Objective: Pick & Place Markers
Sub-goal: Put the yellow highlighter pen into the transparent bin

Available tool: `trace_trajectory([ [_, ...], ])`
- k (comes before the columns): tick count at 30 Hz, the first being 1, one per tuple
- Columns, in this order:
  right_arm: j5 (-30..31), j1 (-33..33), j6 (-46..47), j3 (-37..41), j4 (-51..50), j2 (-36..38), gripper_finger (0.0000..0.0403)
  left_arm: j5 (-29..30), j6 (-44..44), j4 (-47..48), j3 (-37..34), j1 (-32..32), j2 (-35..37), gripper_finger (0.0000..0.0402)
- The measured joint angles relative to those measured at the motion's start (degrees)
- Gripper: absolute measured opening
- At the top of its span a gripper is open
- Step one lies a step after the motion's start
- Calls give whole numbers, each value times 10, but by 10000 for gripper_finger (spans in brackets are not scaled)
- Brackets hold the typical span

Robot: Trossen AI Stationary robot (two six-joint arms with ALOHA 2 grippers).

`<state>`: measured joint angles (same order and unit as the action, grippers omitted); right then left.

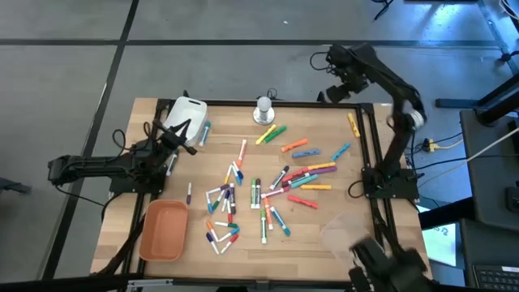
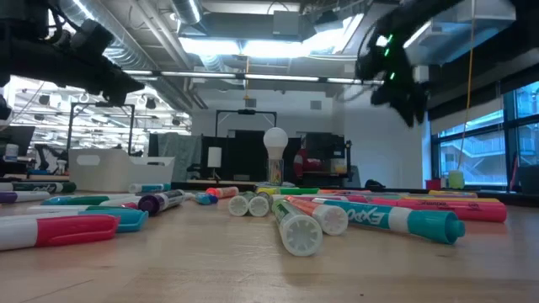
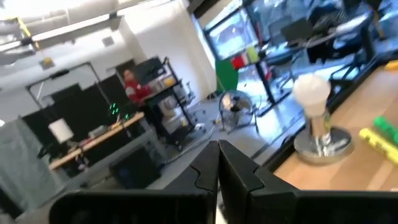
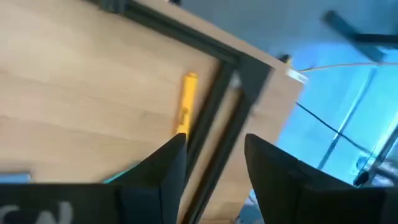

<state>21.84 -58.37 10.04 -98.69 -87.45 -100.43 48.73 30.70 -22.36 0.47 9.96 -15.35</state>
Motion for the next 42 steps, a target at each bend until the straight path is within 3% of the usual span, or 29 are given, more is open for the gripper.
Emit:
trace_trajectory([
  [5,21,41,72,123,59,117,164,9,1,27,0,0,0,6],
  [10,35,72,114,225,128,175,164,-6,22,27,0,0,0,6],
  [12,1,82,146,257,149,187,164,-6,24,31,0,0,0,6],
  [17,-156,142,140,367,261,245,164,0,14,66,0,0,0,6],
  [20,-184,199,157,431,321,288,164,-2,8,69,0,0,0,6],
  [23,-128,244,234,484,359,335,164,-9,6,69,0,0,0,6],
  [28,63,297,519,576,337,389,164,-11,1,69,0,0,0,6],
  [31,77,291,628,630,339,393,164,-32,0,67,0,0,0,6],
  [36,111,242,689,697,383,383,164,-51,-4,67,0,0,0,6],
  [42,181,190,595,717,528,381,164,-52,-4,65,0,0,0,6],
])
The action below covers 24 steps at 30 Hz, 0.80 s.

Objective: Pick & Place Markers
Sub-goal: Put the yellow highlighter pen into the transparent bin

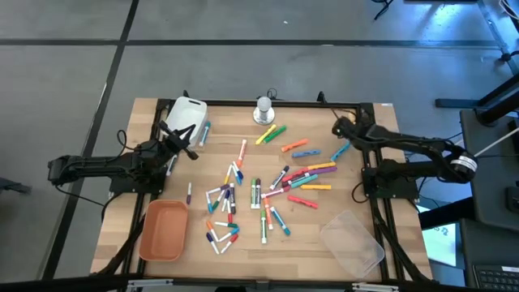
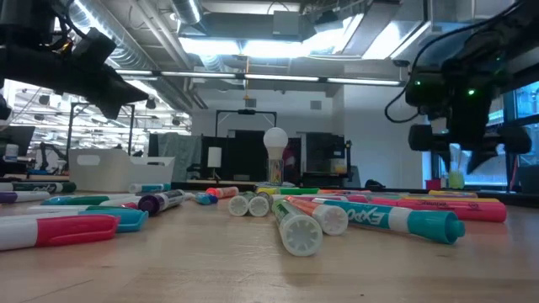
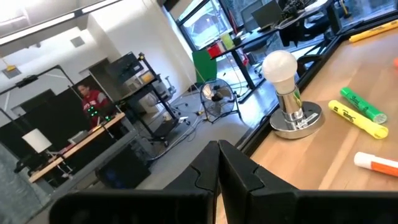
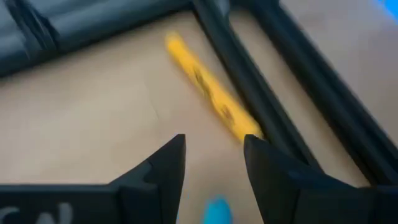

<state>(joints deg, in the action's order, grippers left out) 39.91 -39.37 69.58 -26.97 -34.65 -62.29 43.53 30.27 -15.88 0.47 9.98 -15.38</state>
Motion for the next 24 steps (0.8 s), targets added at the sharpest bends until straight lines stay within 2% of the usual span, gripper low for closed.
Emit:
trace_trajectory([
  [7,47,-72,-86,1,44,-47,156,0,-1,0,0,0,0,6],
  [14,-9,-102,-143,2,145,-106,142,0,-1,0,0,0,0,6],
  [17,0,-117,-192,1,178,-138,134,0,-1,0,0,0,0,6],
  [20,19,-127,-192,1,159,-155,124,3,-1,0,0,0,0,6],
  [24,-38,-135,-193,-1,171,-161,113,4,-1,0,0,0,0,6],
])
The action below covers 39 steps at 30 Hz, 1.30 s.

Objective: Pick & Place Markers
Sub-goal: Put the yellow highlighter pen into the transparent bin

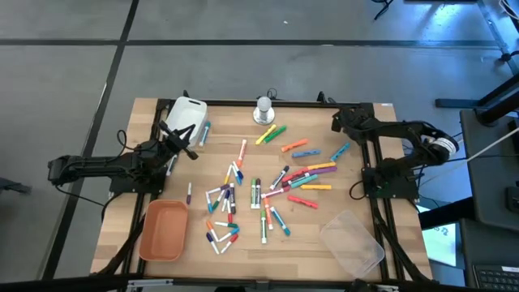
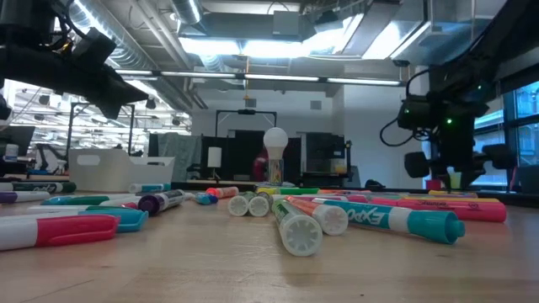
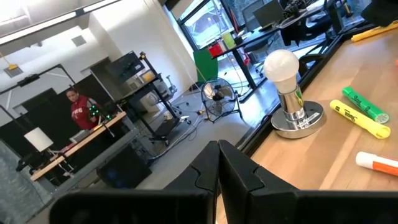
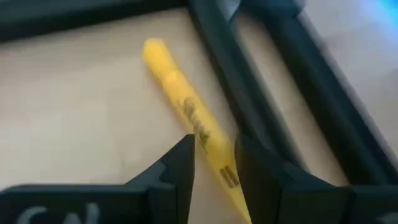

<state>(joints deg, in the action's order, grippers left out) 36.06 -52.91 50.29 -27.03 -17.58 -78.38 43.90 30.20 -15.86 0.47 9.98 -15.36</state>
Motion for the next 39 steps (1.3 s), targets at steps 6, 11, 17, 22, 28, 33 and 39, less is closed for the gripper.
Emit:
trace_trajectory([
  [6,-94,-17,-32,-2,6,-9,103,0,0,0,0,0,0,6],
  [11,-145,-13,-47,-5,-6,2,102,0,0,0,0,0,0,6],
  [17,-161,-14,-58,-15,-22,-2,102,0,0,-2,0,0,0,6],
  [22,-179,-17,-79,-17,-36,-26,93,0,0,-2,0,0,0,6],
  [28,-191,4,-124,-23,-54,-4,69,0,0,-2,0,0,0,6],
  [33,-230,59,-152,-92,-164,62,69,-1,-3,-2,0,0,0,6],
  [39,-218,188,-135,-208,-336,132,69,-1,-37,-7,0,0,0,6],
])
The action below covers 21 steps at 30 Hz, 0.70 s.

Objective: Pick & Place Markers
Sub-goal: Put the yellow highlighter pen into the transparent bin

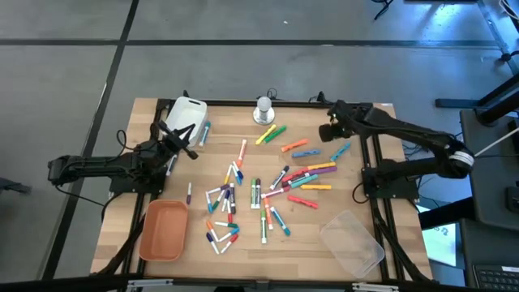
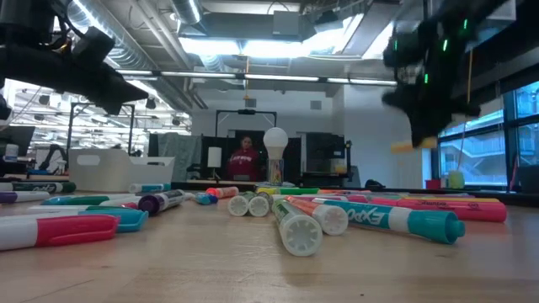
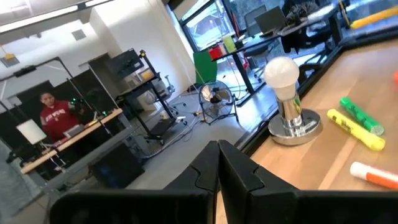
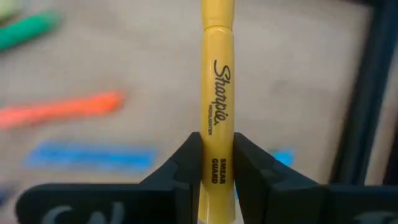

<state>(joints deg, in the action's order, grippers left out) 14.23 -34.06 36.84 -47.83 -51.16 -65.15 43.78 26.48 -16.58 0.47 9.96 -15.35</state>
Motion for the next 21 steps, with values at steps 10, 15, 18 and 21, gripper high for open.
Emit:
trace_trajectory([
  [10,-236,363,225,-54,-235,29,69,-75,-80,-68,0,0,0,6],
  [15,-295,548,407,-55,-203,28,69,-84,-120,-78,0,0,0,6],
  [18,-308,643,519,-55,-180,20,69,-85,-148,-77,0,0,0,6],
  [21,-312,723,604,-55,-131,11,69,-85,-166,-81,0,0,0,6],
])
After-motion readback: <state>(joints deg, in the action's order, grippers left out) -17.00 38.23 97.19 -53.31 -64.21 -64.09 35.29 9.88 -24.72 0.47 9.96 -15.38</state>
